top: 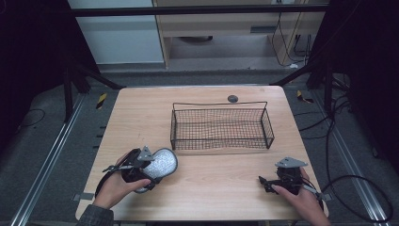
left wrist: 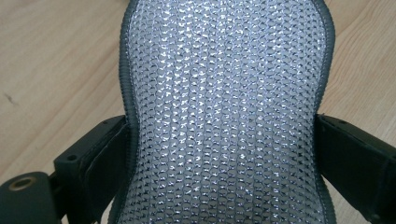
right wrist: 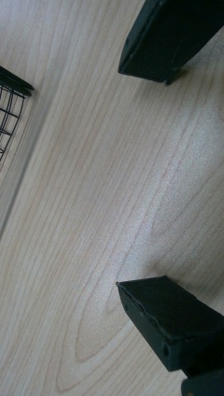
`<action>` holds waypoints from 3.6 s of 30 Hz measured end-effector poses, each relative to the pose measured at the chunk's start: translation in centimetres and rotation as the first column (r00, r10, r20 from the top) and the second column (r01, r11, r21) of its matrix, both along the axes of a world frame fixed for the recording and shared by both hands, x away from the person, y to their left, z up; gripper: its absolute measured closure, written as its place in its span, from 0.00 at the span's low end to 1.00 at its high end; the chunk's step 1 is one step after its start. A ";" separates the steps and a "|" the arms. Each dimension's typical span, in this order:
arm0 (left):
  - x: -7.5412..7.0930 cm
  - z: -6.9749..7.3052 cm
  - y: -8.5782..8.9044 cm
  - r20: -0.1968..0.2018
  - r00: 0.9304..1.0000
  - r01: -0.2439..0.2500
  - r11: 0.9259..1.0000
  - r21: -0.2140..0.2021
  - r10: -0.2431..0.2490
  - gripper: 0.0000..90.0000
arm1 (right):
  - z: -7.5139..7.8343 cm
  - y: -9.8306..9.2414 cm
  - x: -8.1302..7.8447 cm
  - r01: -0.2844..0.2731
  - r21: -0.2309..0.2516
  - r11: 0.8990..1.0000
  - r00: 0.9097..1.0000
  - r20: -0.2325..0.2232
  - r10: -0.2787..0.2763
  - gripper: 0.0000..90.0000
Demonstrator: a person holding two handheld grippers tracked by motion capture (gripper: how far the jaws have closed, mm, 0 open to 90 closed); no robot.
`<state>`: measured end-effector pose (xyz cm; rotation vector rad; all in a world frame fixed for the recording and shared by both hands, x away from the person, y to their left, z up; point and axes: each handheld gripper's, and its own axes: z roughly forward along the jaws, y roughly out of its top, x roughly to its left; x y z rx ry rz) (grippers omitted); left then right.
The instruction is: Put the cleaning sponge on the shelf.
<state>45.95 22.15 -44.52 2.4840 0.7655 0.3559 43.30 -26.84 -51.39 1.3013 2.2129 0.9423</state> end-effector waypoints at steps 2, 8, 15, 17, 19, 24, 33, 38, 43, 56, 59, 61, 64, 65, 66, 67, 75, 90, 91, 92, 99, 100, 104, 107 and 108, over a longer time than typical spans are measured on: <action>-0.2 0.4 -0.4 0.019 1.000 0.017 1.000 0.000 -0.017 0.07 | 0.0 0.0 0.0 0.000 0.000 1.000 1.000 0.000 0.000 0.00; -0.4 2.2 -1.5 0.081 0.996 0.034 0.999 -0.002 -0.034 0.07 | 0.0 0.0 0.0 0.000 -0.001 1.000 1.000 0.000 0.000 0.00; 0.6 3.1 -4.2 0.122 0.991 0.047 0.999 0.028 -0.050 0.07 | 0.0 0.0 0.0 0.000 0.000 1.000 1.000 0.000 0.000 0.00; 0.8 3.4 -4.9 0.125 0.989 0.071 0.997 0.039 -0.076 0.07 | 0.0 0.0 0.0 0.001 0.000 1.000 1.000 0.000 -0.001 0.00; 1.0 3.9 -5.4 0.138 0.986 0.082 0.995 0.051 -0.088 0.07 | 0.0 0.0 -0.1 0.004 -0.002 1.000 1.000 -0.001 -0.004 0.00; 1.3 4.8 -6.3 0.159 0.982 0.095 0.993 0.074 -0.106 0.07 | 0.0 0.0 -0.1 0.005 -0.001 1.000 1.000 -0.002 -0.005 0.00; 2.2 6.4 -6.8 0.205 0.970 0.106 0.988 0.115 -0.128 0.07 | 0.0 0.0 -0.1 0.005 -0.001 1.000 1.000 -0.002 -0.005 0.00; 2.9 7.6 -6.8 0.235 0.965 0.093 0.988 0.125 -0.121 0.07 | 0.0 0.0 -0.1 0.006 -0.001 1.000 1.000 -0.002 -0.006 0.00; 3.8 8.8 -6.7 0.256 0.959 0.090 0.988 0.123 -0.119 0.08 | 0.0 0.1 0.0 0.013 0.000 1.000 1.000 -0.002 -0.013 0.00; 6.8 10.5 -8.2 0.325 0.933 0.104 0.979 0.175 -0.157 0.08 | 0.0 0.3 0.3 0.032 -0.003 0.999 0.999 -0.003 -0.032 0.00; 7.4 10.7 -8.7 0.331 0.930 0.107 0.978 0.177 -0.162 0.07 | 0.0 0.4 0.4 0.037 0.001 0.999 0.999 -0.003 -0.037 0.00; 8.1 10.8 -9.1 0.318 0.933 0.113 0.974 0.194 -0.171 0.07 | 0.0 0.4 0.4 0.038 0.001 0.999 0.999 -0.001 -0.038 0.00; 9.2 10.8 -9.6 0.312 0.934 0.104 0.970 0.220 -0.171 0.07 | 0.0 0.4 0.4 0.038 -0.002 0.999 0.999 0.001 -0.038 0.00; 9.5 10.8 -9.9 0.309 0.936 0.105 0.970 0.220 -0.171 0.07 | 0.0 0.4 0.4 0.038 -0.002 0.999 0.999 0.001 -0.038 0.00; 9.8 10.9 -10.1 0.313 0.933 0.111 0.970 0.215 -0.176 0.07 | 0.0 0.4 0.4 0.038 -0.003 0.999 0.999 0.001 -0.038 0.00; 10.0 11.0 -10.3 0.312 0.933 0.116 0.971 0.211 -0.179 0.07 | 0.0 0.4 0.4 0.038 -0.002 0.999 0.999 0.001 -0.038 0.00; 11.4 11.3 -12.1 0.346 0.914 0.141 0.966 0.218 -0.212 0.07 | 0.0 0.4 0.4 0.037 0.000 0.999 0.999 0.001 -0.037 0.00; 11.9 10.0 -14.5 0.338 0.902 0.194 0.952 0.237 -0.268 0.07 | 0.0 0.4 0.4 0.040 0.005 0.999 0.999 -0.005 -0.040 0.00; 12.0 9.9 -14.6 0.334 0.903 0.196 0.951 0.238 -0.270 0.07 | 0.0 0.4 0.4 0.039 0.005 0.999 0.999 -0.004 -0.039 0.00; 12.0 9.8 -14.7 0.332 0.902 0.200 0.949 0.243 -0.275 0.07 | 0.0 0.4 0.4 0.039 0.005 0.999 0.999 -0.004 -0.039 0.00; 12.6 9.1 -15.2 0.309 0.906 0.207 0.940 0.271 -0.288 0.07 | 0.0 0.4 0.5 0.039 0.002 0.999 0.999 -0.004 -0.039 0.00; 12.8 9.0 -15.2 0.306 0.906 0.208 0.937 0.281 -0.293 0.07 | 0.0 0.4 0.5 0.037 -0.002 0.999 0.999 0.000 -0.037 0.00; 13.0 8.7 -15.4 0.292 0.904 0.224 0.927 0.300 -0.313 0.07 | 0.0 0.4 0.5 0.040 -0.001 0.999 0.999 -0.001 -0.040 0.00; 13.0 8.7 -15.5 0.292 0.901 0.231 0.925 0.303 -0.321 0.07 | 0.0 0.4 0.5 0.041 -0.002 0.999 0.999 -0.001 -0.041 0.00; 13.0 8.7 -15.5 0.295 0.899 0.232 0.924 0.302 -0.322 0.08 | 0.0 0.4 0.6 0.042 -0.001 0.999 0.999 -0.001 -0.042 0.00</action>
